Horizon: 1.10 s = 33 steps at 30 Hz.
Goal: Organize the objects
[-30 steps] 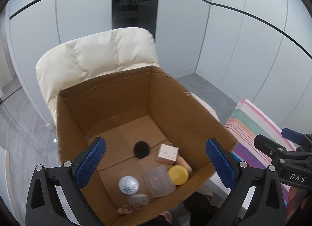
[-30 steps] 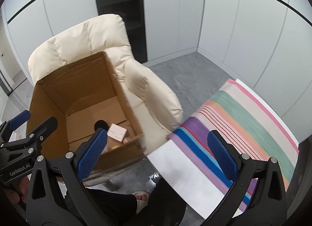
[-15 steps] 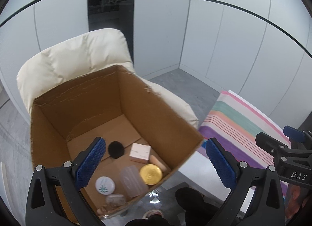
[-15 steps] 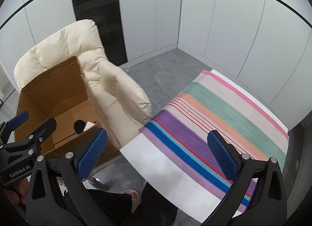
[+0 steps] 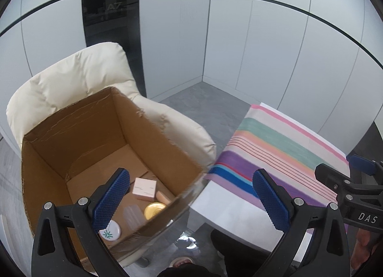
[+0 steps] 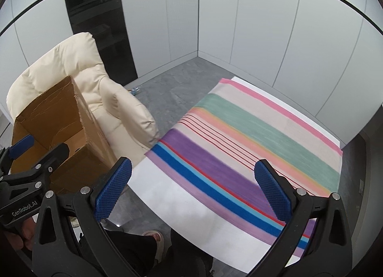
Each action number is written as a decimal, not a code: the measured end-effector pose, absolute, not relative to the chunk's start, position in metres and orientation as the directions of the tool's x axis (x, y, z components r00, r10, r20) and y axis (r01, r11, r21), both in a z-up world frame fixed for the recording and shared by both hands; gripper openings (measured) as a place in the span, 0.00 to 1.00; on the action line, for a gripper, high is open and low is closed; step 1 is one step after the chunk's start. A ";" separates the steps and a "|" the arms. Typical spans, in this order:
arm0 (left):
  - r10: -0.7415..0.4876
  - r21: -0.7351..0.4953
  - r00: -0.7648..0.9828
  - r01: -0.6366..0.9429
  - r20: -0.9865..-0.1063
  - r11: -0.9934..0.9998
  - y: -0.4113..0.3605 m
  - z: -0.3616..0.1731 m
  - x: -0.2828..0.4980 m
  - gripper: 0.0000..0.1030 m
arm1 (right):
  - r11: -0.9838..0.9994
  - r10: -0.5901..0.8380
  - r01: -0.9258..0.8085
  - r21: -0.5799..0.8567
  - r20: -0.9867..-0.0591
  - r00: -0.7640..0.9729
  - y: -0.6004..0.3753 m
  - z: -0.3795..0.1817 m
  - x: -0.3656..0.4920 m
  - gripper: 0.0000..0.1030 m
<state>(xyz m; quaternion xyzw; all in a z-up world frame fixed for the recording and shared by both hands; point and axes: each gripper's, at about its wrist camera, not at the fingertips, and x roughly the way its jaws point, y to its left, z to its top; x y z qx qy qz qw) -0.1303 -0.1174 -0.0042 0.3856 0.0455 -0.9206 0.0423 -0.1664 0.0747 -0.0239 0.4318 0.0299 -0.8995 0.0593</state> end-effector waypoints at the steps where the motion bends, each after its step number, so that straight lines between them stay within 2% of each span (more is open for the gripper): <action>1: -0.041 -0.047 -0.699 0.106 -0.714 -0.993 -0.113 -0.003 -0.130 1.00 | -0.992 -0.078 0.126 -0.001 -0.780 -0.621 0.078 -0.023 -0.164 1.00; 14: 0.000 -0.030 -0.704 0.030 -0.711 -0.999 -0.069 0.020 -0.102 1.00 | -0.997 -0.025 0.068 -0.023 -0.782 -0.623 0.122 -0.014 -0.119 1.00; 23: 0.004 0.011 -0.694 -0.017 -0.720 -1.000 -0.050 0.032 -0.050 1.00 | -1.000 -0.010 0.026 -0.009 -0.774 -0.633 0.160 -0.002 -0.059 1.00; 33: -0.009 0.048 -0.667 -0.040 -0.745 -0.998 -0.017 0.023 0.016 1.00 | -0.998 0.036 -0.062 0.003 -0.780 -0.624 0.193 0.003 0.004 1.00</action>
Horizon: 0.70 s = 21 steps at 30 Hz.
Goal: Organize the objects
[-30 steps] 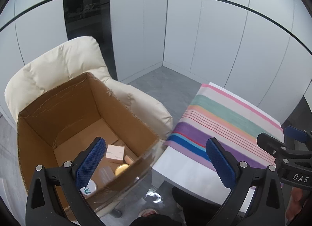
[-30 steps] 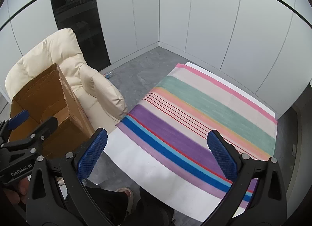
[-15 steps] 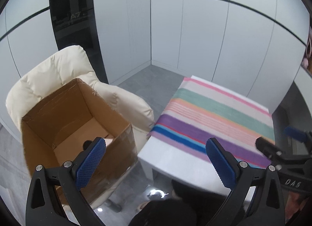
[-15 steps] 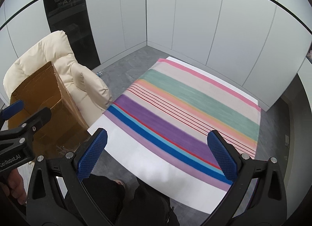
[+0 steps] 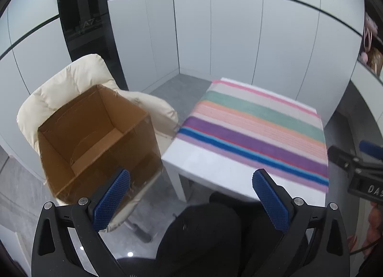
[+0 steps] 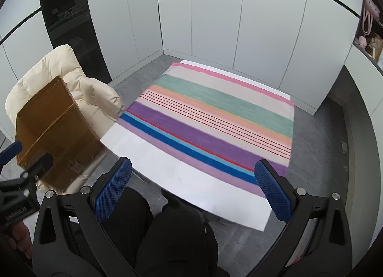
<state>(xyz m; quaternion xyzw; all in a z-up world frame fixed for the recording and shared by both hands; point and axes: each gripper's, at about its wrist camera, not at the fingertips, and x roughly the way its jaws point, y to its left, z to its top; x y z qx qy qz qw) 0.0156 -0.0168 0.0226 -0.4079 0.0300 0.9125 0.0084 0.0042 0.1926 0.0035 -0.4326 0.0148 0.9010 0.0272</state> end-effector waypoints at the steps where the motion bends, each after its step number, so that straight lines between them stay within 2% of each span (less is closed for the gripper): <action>1: -0.001 0.040 -0.661 -0.044 -0.750 -0.998 -0.015 0.022 0.018 1.00 | -0.998 0.040 -0.066 0.002 -0.780 -0.624 0.193 0.004 0.009 1.00; 9: 0.038 0.003 -0.632 -0.063 -0.774 -0.998 -0.006 0.014 0.028 0.99 | -0.997 0.021 -0.071 0.029 -0.793 -0.609 0.196 -0.001 0.031 1.00; 21: 0.009 0.026 -0.631 -0.046 -0.775 -0.999 -0.009 0.009 0.018 0.99 | -0.998 0.037 -0.065 0.002 -0.802 -0.596 0.196 -0.008 0.031 1.00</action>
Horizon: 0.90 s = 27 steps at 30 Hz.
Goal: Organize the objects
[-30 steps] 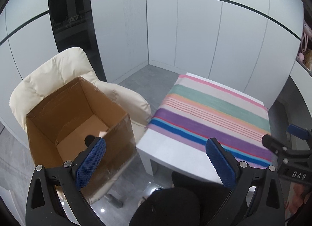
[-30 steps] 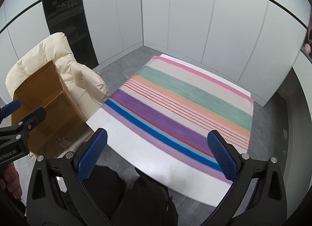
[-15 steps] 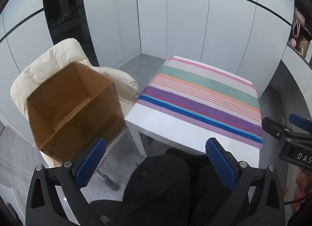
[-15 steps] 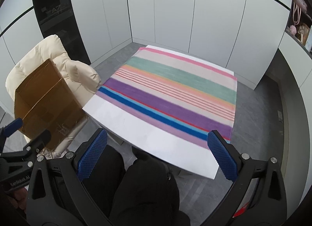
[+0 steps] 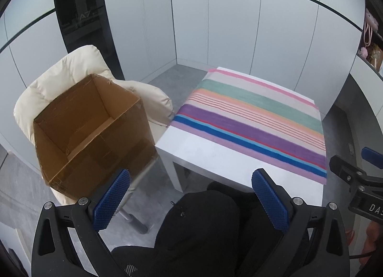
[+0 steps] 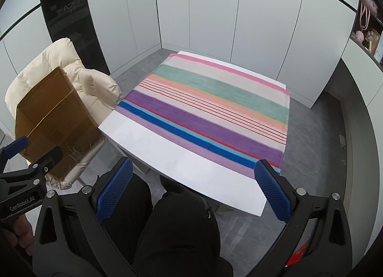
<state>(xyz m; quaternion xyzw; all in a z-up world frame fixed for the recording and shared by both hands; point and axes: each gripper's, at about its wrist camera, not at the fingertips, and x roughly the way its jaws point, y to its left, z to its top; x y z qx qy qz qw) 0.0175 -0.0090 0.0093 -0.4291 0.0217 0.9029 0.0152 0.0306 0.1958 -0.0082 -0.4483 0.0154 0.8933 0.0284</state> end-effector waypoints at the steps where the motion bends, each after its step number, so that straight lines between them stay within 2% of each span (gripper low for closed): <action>1: 0.009 0.025 -0.630 -0.045 -0.777 -0.999 -0.009 0.009 0.018 0.99 | -0.998 0.038 -0.065 0.002 -0.802 -0.596 0.196 -0.008 0.031 1.00; 27: -0.022 0.040 -0.636 -0.014 -0.771 -0.999 -0.011 0.006 0.014 1.00 | -0.999 0.025 -0.045 0.003 -0.796 -0.605 0.192 -0.008 0.027 1.00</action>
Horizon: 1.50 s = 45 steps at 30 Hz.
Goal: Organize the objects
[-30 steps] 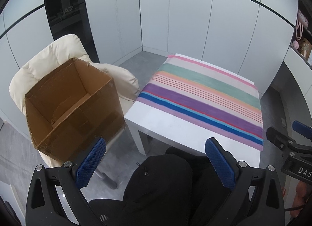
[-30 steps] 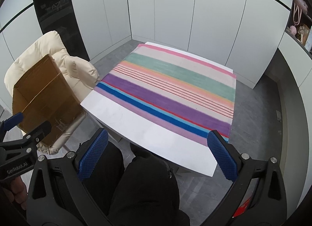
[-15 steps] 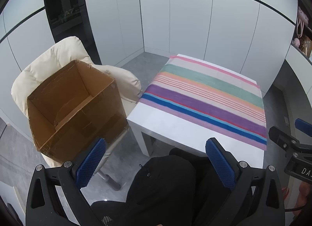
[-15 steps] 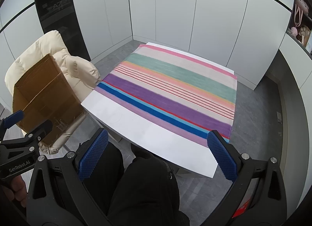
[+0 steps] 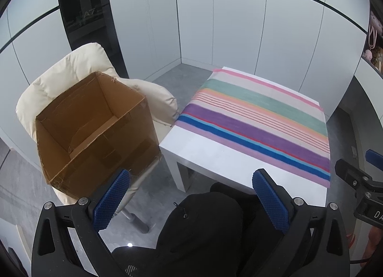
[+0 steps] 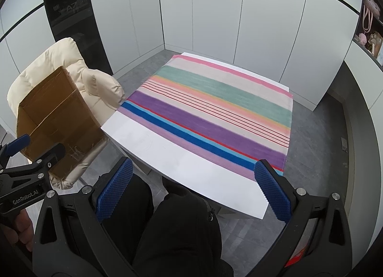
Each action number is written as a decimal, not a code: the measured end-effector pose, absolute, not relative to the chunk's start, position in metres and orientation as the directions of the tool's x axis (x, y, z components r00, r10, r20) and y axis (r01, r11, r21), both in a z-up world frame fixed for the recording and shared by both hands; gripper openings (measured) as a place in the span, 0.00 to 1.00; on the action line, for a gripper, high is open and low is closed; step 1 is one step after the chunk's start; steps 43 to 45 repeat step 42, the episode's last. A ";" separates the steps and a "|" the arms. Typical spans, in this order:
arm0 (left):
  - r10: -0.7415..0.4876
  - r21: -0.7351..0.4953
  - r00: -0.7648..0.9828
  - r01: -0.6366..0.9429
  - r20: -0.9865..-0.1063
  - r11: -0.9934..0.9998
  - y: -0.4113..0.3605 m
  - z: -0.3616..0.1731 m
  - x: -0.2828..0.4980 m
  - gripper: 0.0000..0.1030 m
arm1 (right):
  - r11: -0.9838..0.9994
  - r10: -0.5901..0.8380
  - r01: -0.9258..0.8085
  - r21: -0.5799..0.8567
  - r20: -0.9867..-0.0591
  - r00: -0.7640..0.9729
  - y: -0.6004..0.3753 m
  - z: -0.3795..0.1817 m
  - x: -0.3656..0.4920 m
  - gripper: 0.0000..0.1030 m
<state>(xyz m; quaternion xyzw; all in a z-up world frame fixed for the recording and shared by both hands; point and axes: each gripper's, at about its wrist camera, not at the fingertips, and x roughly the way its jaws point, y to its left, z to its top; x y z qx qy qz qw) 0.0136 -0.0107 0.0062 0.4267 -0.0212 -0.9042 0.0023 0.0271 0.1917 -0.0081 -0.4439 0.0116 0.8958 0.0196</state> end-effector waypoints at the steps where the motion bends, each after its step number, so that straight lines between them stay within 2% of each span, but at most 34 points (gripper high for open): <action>1: -0.022 0.041 -0.638 -0.015 -0.770 -0.999 -0.010 0.006 0.014 1.00 | -0.999 0.024 -0.044 0.003 -0.795 -0.606 0.191 -0.008 0.027 1.00; 45: 0.001 0.022 -0.651 -0.027 -0.759 -0.999 -0.004 0.009 0.017 1.00 | -0.999 0.018 -0.040 0.007 -0.796 -0.605 0.185 -0.008 0.028 1.00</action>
